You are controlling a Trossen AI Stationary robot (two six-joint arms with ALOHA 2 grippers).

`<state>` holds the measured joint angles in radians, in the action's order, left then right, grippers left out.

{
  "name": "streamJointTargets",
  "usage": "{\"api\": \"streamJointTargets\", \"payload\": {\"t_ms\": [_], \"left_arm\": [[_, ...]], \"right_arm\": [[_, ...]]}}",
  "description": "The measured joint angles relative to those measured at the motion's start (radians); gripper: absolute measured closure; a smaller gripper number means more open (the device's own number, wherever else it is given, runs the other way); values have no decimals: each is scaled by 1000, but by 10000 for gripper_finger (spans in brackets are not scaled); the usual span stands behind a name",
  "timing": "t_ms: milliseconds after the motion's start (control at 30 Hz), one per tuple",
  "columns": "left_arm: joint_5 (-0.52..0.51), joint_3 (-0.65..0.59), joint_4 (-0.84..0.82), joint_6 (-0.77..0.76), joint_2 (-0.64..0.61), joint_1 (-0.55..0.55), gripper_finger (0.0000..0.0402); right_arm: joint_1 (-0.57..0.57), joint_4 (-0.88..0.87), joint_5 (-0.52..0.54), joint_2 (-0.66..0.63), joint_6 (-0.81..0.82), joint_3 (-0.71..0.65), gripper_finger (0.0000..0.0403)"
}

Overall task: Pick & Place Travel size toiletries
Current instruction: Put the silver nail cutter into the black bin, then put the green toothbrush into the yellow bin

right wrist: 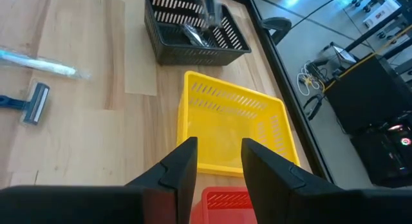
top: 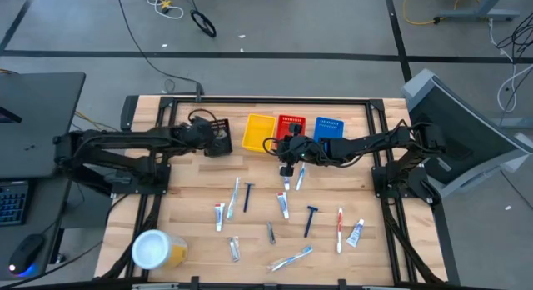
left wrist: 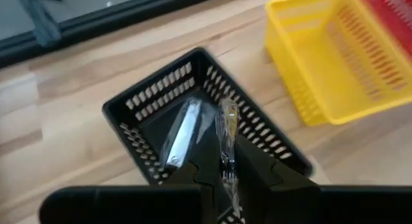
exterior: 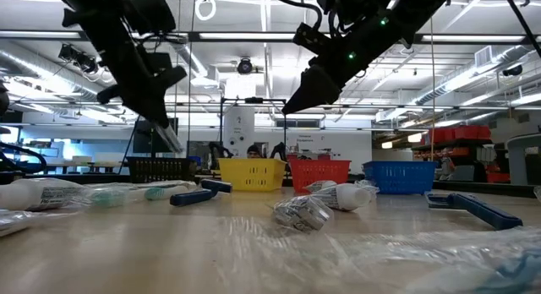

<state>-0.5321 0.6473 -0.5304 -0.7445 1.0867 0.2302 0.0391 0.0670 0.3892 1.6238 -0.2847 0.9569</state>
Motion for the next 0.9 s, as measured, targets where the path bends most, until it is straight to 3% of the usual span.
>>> {"api": "streamJointTargets", "payload": {"t_ms": [433,600,900], "left_arm": [[-77,-66,193,-5,138,1,355],[-62,-66,216,13,195,12,326],[-54,-66,217,74,219,28,265]], "right_arm": [[0,4,0,0,33,0,274],[0,3,-12,1,33,0,274],[1,-34,-134,1,44,0,273]]}}
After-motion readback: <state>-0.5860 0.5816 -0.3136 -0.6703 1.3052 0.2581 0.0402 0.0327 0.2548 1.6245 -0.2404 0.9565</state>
